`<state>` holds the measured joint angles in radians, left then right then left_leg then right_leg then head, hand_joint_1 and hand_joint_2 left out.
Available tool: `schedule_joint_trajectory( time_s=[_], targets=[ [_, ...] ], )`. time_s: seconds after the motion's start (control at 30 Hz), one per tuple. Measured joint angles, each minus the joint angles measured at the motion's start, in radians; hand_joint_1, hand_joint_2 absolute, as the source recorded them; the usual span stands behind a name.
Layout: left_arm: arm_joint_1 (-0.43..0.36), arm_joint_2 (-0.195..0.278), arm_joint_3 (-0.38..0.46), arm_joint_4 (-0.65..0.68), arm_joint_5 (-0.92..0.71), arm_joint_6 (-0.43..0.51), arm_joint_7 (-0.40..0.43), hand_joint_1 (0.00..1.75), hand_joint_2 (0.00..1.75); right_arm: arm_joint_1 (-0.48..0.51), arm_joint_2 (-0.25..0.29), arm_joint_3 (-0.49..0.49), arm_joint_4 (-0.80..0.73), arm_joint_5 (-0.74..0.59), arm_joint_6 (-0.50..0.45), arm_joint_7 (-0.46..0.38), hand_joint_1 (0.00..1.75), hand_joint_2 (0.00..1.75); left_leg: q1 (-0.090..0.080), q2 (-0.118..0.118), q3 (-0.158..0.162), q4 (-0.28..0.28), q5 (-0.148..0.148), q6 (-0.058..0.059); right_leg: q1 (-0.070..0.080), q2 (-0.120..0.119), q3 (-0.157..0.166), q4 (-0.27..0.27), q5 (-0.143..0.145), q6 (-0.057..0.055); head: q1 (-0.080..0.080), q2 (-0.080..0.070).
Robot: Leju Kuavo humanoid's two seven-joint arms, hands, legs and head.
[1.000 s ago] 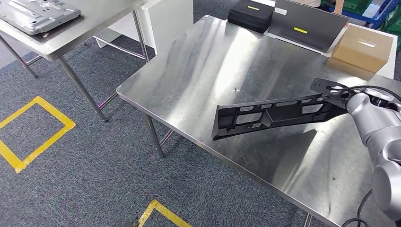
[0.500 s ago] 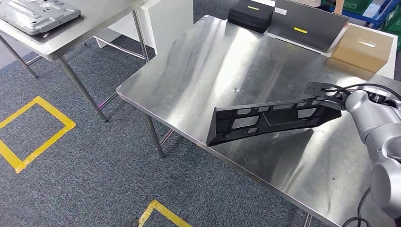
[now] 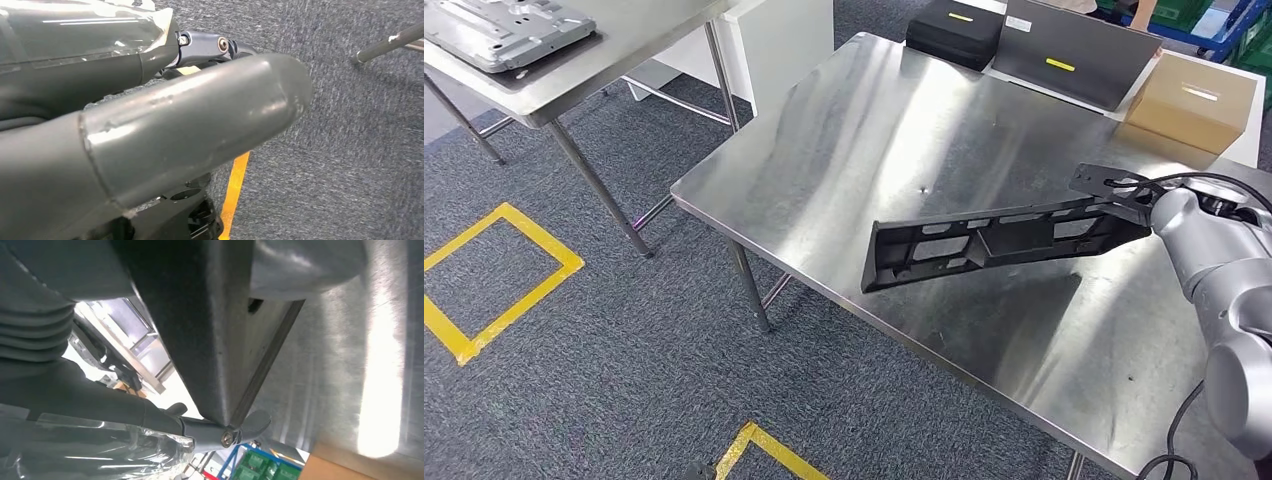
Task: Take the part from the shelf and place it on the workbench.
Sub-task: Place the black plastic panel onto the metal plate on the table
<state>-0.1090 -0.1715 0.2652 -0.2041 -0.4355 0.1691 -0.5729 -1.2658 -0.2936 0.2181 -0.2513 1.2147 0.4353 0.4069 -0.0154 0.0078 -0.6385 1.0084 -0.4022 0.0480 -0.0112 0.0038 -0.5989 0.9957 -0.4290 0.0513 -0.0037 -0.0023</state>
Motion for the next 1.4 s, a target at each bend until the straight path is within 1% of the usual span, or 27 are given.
schedule_joint_trajectory(
  time_s=[0.13,0.3,0.4,0.47,0.57,0.7,0.77,1.07,1.13,1.27,1.33,1.4],
  targets=[
    [0.002,-0.001,0.001,0.000,-0.004,0.000,0.000,0.00,0.00,0.000,0.000,-0.006,0.000,0.002,-0.010,0.007,0.00,0.00,0.000,0.000,0.000,0.000,0.000,0.000,0.000,0.000,0.000,0.000,0.000,0.000,0.000,0.000],
    [0.002,-0.001,0.002,0.000,-0.006,-0.001,0.000,0.00,0.00,0.000,0.000,-0.009,0.000,0.018,0.011,0.012,0.00,0.00,0.000,0.000,0.000,0.000,0.000,0.000,0.000,0.000,0.000,0.000,0.000,0.000,0.000,0.000],
    [0.003,-0.002,0.005,0.000,-0.005,-0.001,-0.002,0.00,0.00,0.002,0.003,-0.009,0.000,0.027,-0.026,0.023,0.00,0.00,0.000,0.000,0.000,0.000,0.000,0.000,0.000,0.000,0.000,0.000,0.000,0.000,0.000,0.000],
    [0.004,-0.002,0.010,0.000,-0.005,0.000,-0.007,0.00,0.00,0.005,0.006,-0.009,-0.002,0.035,-0.101,0.029,0.00,0.00,0.000,0.000,0.000,0.000,0.000,0.000,0.000,0.000,0.000,0.000,0.000,0.000,0.000,0.000],
    [0.007,-0.002,0.016,0.000,-0.005,0.000,-0.015,0.00,0.00,0.009,0.009,-0.013,-0.009,0.054,-0.275,0.007,0.00,0.00,0.000,0.000,0.000,0.000,0.000,0.000,0.000,0.000,0.000,0.000,0.000,0.000,0.000,0.000],
    [0.009,-0.003,0.019,0.000,-0.013,0.000,-0.020,0.00,0.00,0.009,0.007,-0.019,-0.029,0.076,-0.518,-0.094,0.00,0.00,0.000,0.000,0.000,0.000,0.000,0.000,0.000,0.000,0.000,0.000,0.000,0.000,0.000,0.000],
    [0.009,-0.003,0.021,0.000,-0.015,0.000,-0.021,0.00,0.00,0.006,0.004,-0.023,-0.037,0.082,-0.611,-0.135,0.00,0.00,0.000,0.000,0.000,0.000,0.000,0.000,0.000,0.000,0.000,0.000,0.000,0.000,0.000,0.000],
    [0.008,-0.007,0.026,0.000,-0.031,0.000,-0.021,0.00,0.00,0.006,-0.021,-0.029,-0.056,0.125,-0.909,-0.240,0.00,0.00,0.000,0.000,0.000,0.000,0.000,0.000,0.000,0.000,0.000,0.000,0.000,0.000,0.000,0.000],
    [0.008,-0.008,0.026,0.000,-0.033,0.000,-0.021,0.00,0.00,0.009,-0.027,-0.030,-0.059,0.128,-0.952,-0.254,0.00,0.00,0.000,0.000,0.000,0.000,0.000,0.000,0.000,0.000,0.000,0.000,0.000,0.000,0.000,0.000],
    [0.008,-0.010,0.026,0.000,-0.038,0.000,-0.020,0.00,0.00,0.017,-0.042,-0.036,-0.060,0.138,-1.003,-0.269,0.00,0.00,0.000,0.000,0.000,0.000,0.000,0.000,0.000,0.000,0.000,0.000,0.000,0.000,0.000,0.000],
    [0.008,-0.011,0.026,0.000,-0.043,0.000,-0.020,0.00,0.00,0.022,-0.051,-0.037,-0.060,0.156,-1.023,-0.274,0.00,0.87,0.000,0.000,0.000,0.000,0.000,0.000,0.000,0.000,0.000,0.000,0.000,0.000,0.000,0.000],
    [0.008,-0.011,0.026,0.000,-0.045,0.000,-0.020,0.00,0.00,0.023,-0.056,-0.037,-0.058,0.180,-0.994,-0.272,0.00,1.75,0.000,0.000,0.000,0.000,0.000,0.000,0.000,0.000,0.000,0.000,0.000,0.000,0.000,0.000]
  ],
)
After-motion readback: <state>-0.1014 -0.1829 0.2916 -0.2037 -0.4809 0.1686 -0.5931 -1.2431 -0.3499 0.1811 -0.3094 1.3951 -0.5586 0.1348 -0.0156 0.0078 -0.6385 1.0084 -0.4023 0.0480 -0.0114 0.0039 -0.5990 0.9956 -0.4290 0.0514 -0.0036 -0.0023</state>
